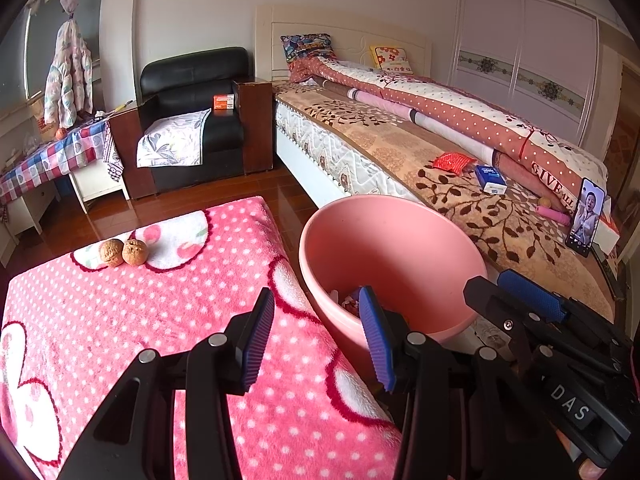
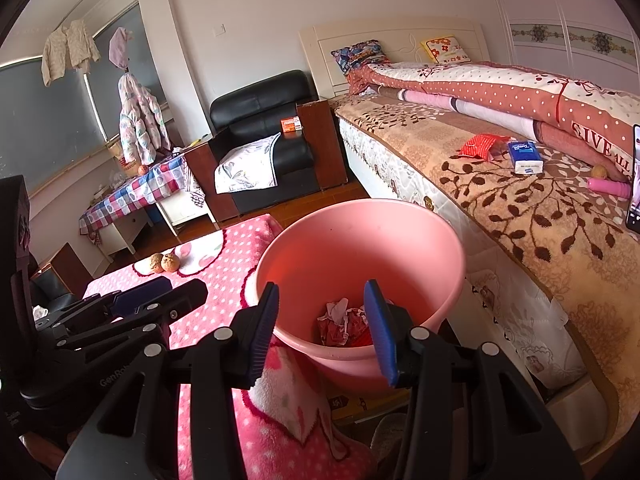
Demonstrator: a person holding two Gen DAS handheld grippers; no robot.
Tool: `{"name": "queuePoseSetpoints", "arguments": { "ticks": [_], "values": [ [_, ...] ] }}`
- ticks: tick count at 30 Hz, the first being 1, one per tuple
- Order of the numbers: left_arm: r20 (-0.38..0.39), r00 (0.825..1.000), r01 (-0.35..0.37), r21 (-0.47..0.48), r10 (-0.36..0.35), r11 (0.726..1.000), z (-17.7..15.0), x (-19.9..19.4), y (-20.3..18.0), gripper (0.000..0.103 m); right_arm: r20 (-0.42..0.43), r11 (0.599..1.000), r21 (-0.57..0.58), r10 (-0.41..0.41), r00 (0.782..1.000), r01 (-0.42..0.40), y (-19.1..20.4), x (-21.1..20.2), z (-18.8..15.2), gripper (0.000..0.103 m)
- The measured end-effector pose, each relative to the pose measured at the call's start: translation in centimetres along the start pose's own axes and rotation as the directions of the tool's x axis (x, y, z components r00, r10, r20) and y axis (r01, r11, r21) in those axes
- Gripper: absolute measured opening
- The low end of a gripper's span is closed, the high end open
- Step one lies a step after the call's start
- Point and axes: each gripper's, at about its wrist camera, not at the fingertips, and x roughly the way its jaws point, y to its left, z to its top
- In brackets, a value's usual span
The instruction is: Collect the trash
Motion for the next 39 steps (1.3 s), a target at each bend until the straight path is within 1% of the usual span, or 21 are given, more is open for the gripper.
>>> {"name": "queuePoseSetpoints", "arguments": {
  "ticks": [39],
  "values": [
    [-0.003,1.0,0.002,0.0,-0.002,1.0,-0.01,-0.24,-0.05,0.044,-0.007,1.0,0.001,-0.003,1.0,0.003,-0.04,-0.07,-0.24,0.045]
  ]
}}
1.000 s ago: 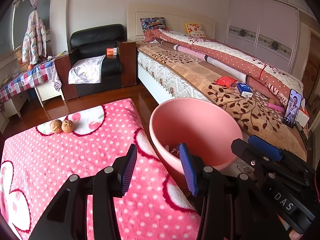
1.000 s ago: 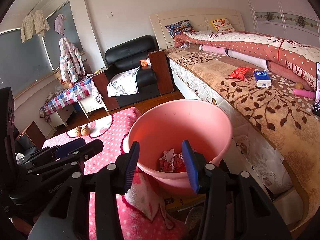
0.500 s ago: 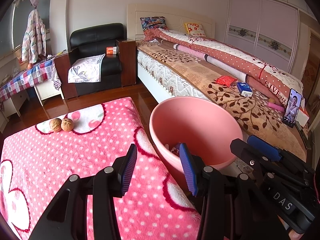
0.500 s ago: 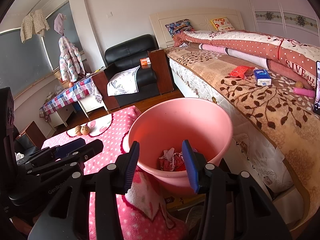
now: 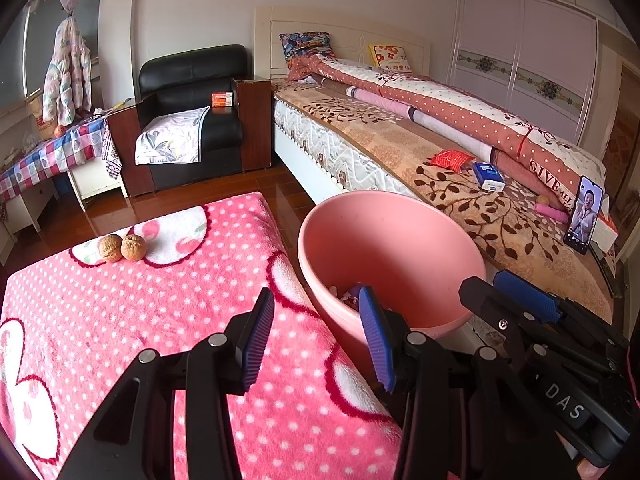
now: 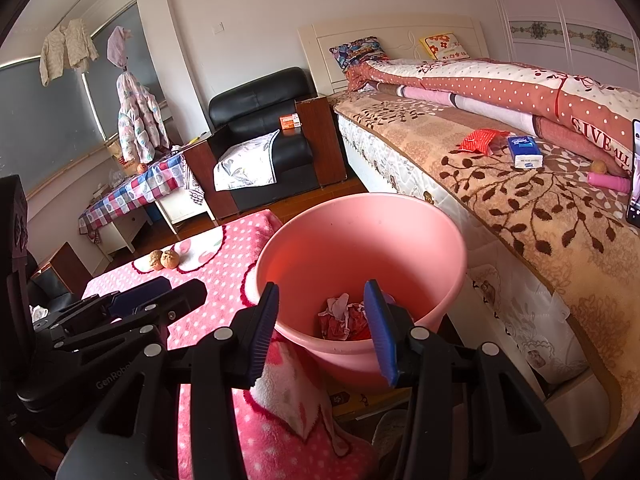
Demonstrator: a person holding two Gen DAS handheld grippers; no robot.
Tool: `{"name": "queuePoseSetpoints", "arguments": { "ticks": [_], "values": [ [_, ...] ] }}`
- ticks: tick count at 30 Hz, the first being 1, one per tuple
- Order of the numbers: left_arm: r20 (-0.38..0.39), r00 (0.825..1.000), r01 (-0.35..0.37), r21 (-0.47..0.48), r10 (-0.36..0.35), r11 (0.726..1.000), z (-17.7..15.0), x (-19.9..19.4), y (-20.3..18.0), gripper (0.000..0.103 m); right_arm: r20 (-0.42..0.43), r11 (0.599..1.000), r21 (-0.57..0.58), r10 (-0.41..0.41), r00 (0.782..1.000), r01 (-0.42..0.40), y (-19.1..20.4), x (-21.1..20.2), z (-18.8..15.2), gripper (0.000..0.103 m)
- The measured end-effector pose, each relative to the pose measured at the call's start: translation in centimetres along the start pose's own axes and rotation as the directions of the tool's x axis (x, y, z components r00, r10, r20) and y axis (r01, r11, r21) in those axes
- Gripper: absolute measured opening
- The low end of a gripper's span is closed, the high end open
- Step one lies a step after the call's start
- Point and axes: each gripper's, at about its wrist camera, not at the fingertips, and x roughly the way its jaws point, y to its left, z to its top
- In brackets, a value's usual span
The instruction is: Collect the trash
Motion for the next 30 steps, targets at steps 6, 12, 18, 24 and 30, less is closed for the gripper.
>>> {"name": "queuePoseSetpoints", "arguments": {
  "ticks": [6,12,18,24,30],
  "values": [
    [-0.001,1.0,0.0,-0.001,0.0,1.0,-0.02,0.01,-0.01,0.044,0.0,1.0,-0.001,0.0,1.0,0.0,0.0,0.07,0.08,0.045],
    [0.002,1.0,-0.002,-0.002,0.002,1.0,-0.01,0.02,0.04,0.044,-0.002,1.0,-0.002,0.0,1.0,0.0,0.03,-0.01,0.07,0.045],
    [-0.002,1.0,-0.003,-0.005,0.003,1.0,-0.15,-0.21,-0.24,0.044,-0.003,1.0,0.0,0.0,1.0,0.0,0.05,-0.03,0.08,0.045],
    [-0.003,1.0,0.0,-0.006,0.0,1.0,-0.25,-0.05,-0.14,0.044,-0.004,1.0,-0.002,0.0,1.0,0.0,0.08,-0.01,-0.04,0.045],
    [-0.006,1.0,0.0,-0.011,0.0,1.0,-0.2,-0.04,0.06,0.044,-0.005,1.0,-0.003,-0.001,1.0,0.001,0.16,-0.03,-0.05,0.045]
  ]
}}
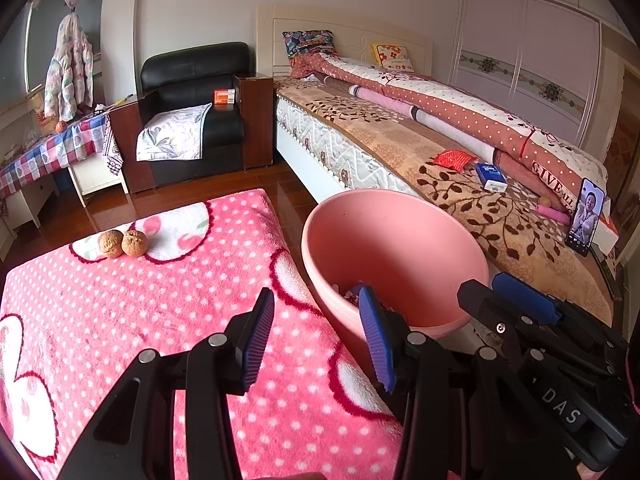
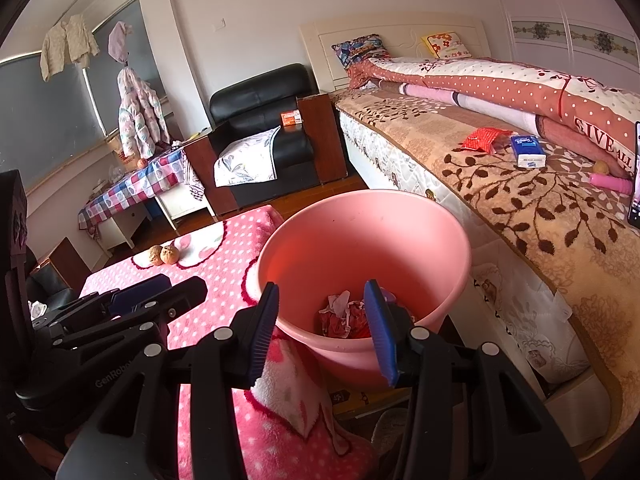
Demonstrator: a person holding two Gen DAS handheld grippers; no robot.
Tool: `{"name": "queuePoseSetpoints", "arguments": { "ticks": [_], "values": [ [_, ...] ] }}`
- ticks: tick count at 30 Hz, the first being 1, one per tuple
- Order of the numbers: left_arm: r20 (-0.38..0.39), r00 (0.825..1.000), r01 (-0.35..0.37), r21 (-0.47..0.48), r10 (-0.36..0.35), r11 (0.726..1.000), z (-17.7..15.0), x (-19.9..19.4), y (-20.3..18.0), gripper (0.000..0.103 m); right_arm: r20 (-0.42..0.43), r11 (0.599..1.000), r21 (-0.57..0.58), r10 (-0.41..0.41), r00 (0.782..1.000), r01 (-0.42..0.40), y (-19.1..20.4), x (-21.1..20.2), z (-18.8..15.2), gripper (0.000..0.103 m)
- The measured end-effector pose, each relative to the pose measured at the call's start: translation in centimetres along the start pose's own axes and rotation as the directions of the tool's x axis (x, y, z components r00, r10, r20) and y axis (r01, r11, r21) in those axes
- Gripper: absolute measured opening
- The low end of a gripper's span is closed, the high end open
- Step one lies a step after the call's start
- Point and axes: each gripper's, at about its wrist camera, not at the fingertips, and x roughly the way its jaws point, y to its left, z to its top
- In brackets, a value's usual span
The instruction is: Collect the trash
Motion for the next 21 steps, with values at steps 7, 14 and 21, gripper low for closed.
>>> {"name": "queuePoseSetpoints", "arguments": {
  "ticks": [7,14,21],
  "values": [
    [-0.003,1.0,-0.004,-0.008,0.004,1.0,0.0,0.1,0.5,0.044,-0.009,1.0,-0.009,0.003,1.0,-0.003,0.0,-0.3,-0.9,0.045],
    [-0.008,1.0,-0.013,-0.029,0.013,0.999,-0.1,0.2,1.7,0.044,-0.024,0.999,-0.029,0.017,1.0,-0.018,1.0,0.1,-0.9,0.045],
    [-0.006,0.998,-0.063,-0.07,0.062,0.996,-0.1,0.0,4.8,0.044,-0.069,0.99,-0.112,0.084,0.994,-0.091,4.1,1.1,-0.5,0.045]
  ]
}}
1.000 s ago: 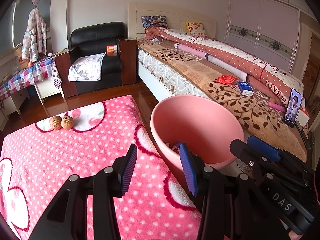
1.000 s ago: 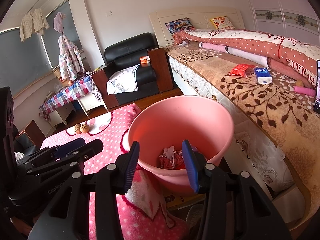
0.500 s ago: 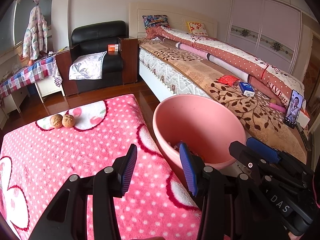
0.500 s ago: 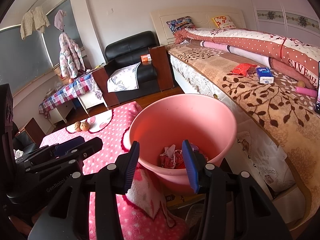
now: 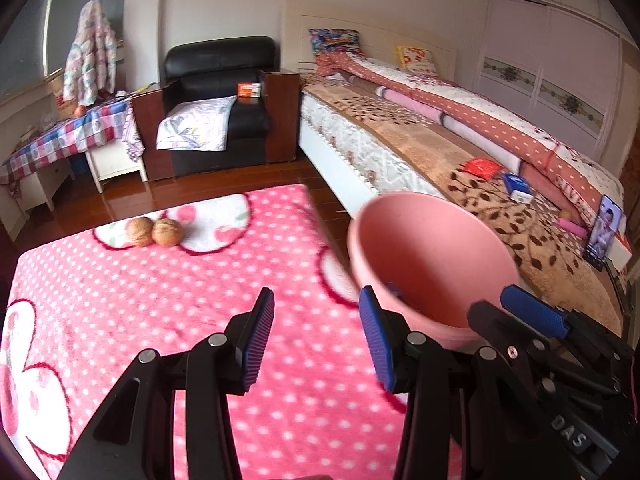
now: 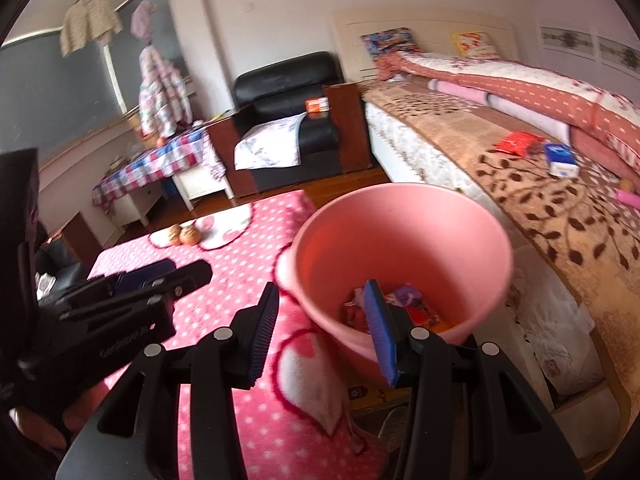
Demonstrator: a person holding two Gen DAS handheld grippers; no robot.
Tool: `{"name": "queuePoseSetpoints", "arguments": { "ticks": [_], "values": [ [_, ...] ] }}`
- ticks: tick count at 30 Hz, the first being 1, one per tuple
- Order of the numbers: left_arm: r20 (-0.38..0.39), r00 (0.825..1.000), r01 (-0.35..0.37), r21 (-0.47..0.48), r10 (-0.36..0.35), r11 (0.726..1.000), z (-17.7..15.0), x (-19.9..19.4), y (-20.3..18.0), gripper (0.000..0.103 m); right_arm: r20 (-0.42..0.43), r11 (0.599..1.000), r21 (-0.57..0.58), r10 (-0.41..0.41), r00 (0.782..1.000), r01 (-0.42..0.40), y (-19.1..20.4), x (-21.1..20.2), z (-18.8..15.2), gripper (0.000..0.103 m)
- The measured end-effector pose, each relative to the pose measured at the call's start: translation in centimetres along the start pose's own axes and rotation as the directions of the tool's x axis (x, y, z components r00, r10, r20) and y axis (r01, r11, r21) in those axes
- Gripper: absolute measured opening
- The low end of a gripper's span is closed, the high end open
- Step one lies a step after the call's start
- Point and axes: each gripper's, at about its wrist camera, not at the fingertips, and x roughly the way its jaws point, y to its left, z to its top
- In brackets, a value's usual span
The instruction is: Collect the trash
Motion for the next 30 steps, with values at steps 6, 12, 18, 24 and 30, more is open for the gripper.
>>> {"name": "queuePoseSetpoints", "arguments": {
  "ticks": [6,12,18,24,30],
  "values": [
    [0.006,0.993,-0.113,-0.085,0.114,0.99,-0.3,-0.6,6.6,0.044,-0.076,0.967,-0.19,0.157,0.985,-0.169,5.7,1.2,0.2,0.045],
    [-0.046,0.961,-0.275,-0.209,0.272,0.938,-2.2,-1.3,15.7,0.044,-0.236,0.836,-0.385,0.321,0.917,-0.392,13.4,2.6,-1.2,0.045],
    [-0.134,0.921,-0.389,-0.311,0.365,0.867,-5.4,-2.3,22.9,0.044,-0.469,0.594,-0.517,0.406,0.784,-0.617,21.4,3.8,-5.2,0.045],
    [-0.203,0.9,-0.434,-0.354,0.385,0.828,-8.0,-2.5,26.3,0.044,-0.629,0.397,-0.559,0.369,0.684,-0.728,25.6,3.9,-9.3,0.045],
    [-0.236,0.89,-0.454,-0.36,0.391,0.815,-9.1,-2.0,27.7,0.044,-0.648,0.334,-0.583,0.358,0.672,-0.74,26.8,2.6,-11.4,0.052]
  ]
}}
